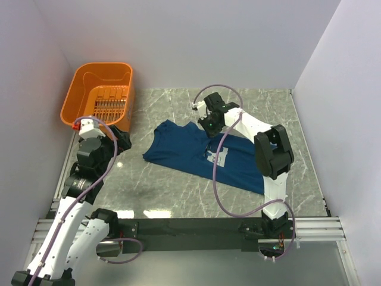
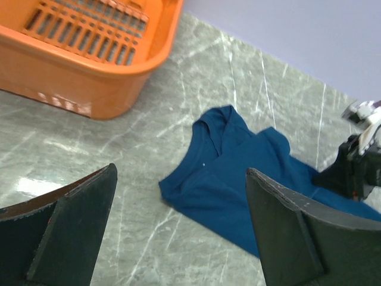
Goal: Fold and stack the t-shirts
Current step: Fold the tshirt
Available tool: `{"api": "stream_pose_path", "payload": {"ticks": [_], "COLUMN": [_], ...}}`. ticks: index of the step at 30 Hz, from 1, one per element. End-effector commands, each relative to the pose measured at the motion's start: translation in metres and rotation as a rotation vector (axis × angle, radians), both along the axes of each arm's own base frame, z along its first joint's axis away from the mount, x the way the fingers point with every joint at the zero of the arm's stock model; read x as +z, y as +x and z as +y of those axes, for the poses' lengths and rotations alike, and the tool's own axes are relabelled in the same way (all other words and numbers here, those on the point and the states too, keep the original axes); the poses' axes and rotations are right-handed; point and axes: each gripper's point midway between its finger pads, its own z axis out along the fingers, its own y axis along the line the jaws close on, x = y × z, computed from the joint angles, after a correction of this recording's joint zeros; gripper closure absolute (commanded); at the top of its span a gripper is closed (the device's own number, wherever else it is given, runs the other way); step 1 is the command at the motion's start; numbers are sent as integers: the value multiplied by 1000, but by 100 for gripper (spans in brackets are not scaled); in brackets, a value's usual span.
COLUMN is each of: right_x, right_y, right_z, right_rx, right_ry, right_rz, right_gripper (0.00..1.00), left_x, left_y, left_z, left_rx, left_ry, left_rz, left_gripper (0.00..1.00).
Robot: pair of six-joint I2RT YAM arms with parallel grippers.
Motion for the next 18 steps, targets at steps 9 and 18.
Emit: {"api": "stream_pose_path", "payload": {"ticks": [9,18], "right_x": [64,83], "right_y": [-9,-77], "right_z": [-20,-44], "right_rx": [-10,281], "right_ry": [96,195], "right_rz": [-120,-76], "right_gripper": [44,43], "left_x": [-43,-108], "left_y": [24,40], "left_z": [-54,-67], "left_rx": [-255,-313], "left_ry": [-48,-16], "left_rz": [164,428], "left_gripper": [10,17]}}
